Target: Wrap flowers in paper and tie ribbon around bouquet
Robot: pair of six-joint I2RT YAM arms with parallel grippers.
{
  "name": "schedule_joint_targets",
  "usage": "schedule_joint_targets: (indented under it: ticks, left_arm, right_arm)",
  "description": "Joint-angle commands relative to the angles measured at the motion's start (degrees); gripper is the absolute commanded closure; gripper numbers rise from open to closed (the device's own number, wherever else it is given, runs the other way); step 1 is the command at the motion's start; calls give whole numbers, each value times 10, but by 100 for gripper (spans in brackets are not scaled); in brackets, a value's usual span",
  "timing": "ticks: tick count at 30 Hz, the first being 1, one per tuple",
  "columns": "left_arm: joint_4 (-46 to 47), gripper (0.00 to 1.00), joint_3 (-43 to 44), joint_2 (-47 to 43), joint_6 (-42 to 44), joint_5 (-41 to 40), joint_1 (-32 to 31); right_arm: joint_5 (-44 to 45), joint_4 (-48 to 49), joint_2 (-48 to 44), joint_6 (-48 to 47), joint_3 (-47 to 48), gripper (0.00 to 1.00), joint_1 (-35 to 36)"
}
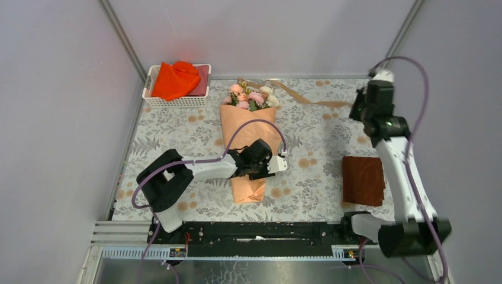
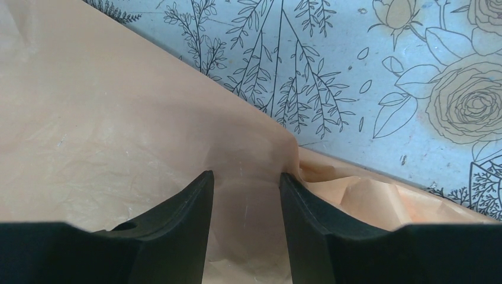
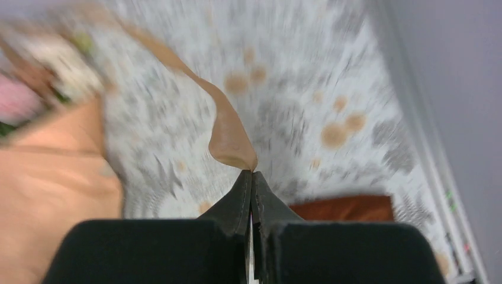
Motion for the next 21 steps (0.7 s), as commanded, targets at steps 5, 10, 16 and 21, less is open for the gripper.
schedule_joint_targets:
  ticks: [5,10,16,21]
  left_arm:
    - [-43,47,-21,45,-8,1,-3]
    - [-44,47,-19,47,-6,-1,-3]
    - [-45,47,-21,48,-5,-2,-3]
    - [-46,47,-22,48,-4,-2,-3]
  right_arm:
    - [204,-5,-285,-38,222,100,6]
    - [186,-16,-282,-51,327,100,6]
    - [134,-41,-246,-23,303,100,6]
    - [-61,-59,-205,52,175,100,6]
